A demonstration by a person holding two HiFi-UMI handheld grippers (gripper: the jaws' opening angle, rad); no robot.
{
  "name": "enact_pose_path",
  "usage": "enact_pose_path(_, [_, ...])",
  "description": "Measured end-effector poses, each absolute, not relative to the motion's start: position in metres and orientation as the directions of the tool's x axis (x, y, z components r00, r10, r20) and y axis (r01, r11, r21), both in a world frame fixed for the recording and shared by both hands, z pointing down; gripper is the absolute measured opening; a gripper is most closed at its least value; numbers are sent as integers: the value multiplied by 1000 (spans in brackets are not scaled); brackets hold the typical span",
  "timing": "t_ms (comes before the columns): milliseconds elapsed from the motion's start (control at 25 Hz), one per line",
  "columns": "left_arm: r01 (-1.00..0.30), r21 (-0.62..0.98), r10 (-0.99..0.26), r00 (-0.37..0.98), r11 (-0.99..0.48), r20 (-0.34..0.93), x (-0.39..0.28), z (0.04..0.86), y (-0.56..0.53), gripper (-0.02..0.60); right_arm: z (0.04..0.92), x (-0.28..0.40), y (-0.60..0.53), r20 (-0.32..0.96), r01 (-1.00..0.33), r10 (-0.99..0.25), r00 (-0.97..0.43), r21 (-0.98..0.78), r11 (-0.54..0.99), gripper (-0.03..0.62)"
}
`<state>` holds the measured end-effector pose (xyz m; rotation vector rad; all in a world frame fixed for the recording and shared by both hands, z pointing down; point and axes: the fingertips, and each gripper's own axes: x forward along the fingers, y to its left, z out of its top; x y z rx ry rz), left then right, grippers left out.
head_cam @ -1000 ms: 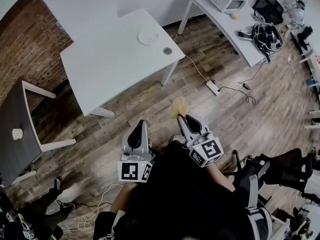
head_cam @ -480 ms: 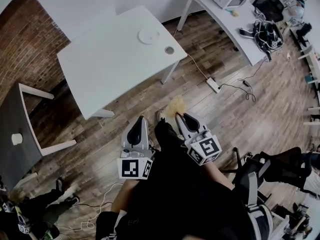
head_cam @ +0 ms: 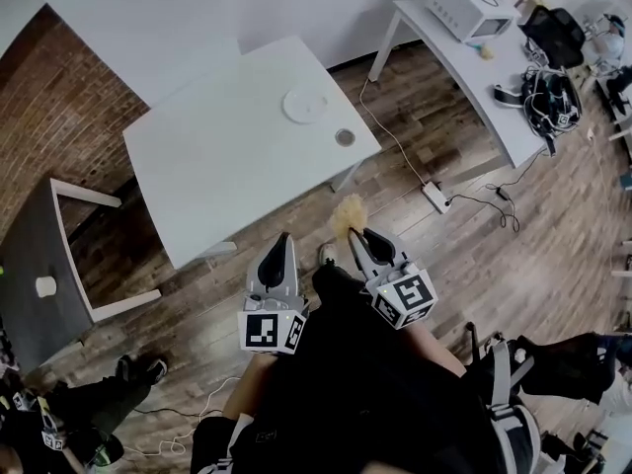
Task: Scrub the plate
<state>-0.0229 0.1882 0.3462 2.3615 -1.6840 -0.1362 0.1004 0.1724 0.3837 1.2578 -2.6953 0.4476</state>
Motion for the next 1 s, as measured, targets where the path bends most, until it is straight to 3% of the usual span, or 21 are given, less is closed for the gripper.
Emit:
enact_pose_path(600, [-946, 259, -973, 219, -194, 72, 3, 337, 84, 3, 390, 134, 47, 256, -708, -660, -706, -230, 668, 42])
enact_pose_path(1000, [-946, 264, -969, 224, -189, 108, -6, 356, 46, 3, 413, 122, 6, 302, -712, -646, -702, -259, 653, 43])
